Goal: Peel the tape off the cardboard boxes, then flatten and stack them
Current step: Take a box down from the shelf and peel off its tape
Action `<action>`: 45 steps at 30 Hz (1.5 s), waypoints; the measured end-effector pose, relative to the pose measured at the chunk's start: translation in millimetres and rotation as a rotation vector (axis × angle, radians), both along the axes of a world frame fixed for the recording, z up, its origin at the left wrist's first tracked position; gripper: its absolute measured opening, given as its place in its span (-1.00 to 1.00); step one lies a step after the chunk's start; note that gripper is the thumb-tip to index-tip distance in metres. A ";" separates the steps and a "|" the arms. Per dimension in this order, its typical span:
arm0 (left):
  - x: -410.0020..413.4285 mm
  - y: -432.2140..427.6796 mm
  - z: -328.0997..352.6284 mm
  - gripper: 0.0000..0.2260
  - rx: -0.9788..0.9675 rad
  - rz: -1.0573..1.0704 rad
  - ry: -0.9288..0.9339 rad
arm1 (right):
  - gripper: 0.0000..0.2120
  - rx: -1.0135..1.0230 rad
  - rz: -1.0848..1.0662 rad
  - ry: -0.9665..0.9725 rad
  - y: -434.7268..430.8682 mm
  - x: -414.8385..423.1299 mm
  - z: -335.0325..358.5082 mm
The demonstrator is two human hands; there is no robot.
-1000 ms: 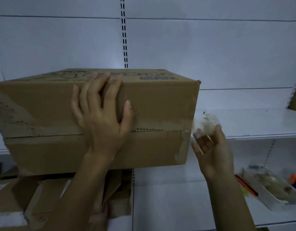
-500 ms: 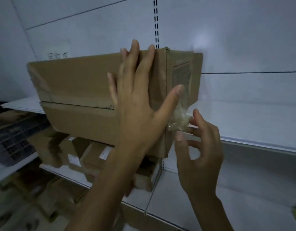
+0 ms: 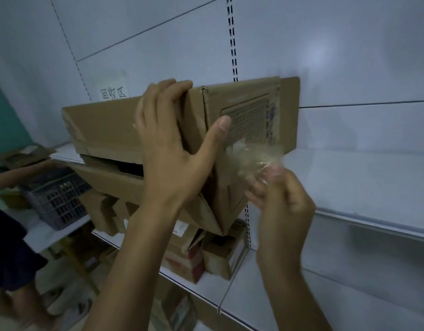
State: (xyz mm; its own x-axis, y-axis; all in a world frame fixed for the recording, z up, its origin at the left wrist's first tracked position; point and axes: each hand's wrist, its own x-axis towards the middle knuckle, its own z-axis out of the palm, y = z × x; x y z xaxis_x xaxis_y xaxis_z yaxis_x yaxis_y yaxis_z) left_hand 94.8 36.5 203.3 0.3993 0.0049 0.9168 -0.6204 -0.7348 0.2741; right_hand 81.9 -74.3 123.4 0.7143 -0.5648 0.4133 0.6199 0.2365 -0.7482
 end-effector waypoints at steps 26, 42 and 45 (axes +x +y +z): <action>65.7 -16.7 -19.7 -0.59 -0.136 0.110 -0.325 | -0.76 -0.047 0.106 0.210 -3.1 73.1 5.7; 50.8 0.8 -67.0 -0.48 0.047 -0.091 -0.165 | -0.70 0.164 0.046 0.108 -3.1 -33.0 21.8; 32.2 12.9 -94.1 -0.48 0.054 -0.210 -0.147 | -0.71 0.101 -0.086 0.213 12.5 -55.9 1.7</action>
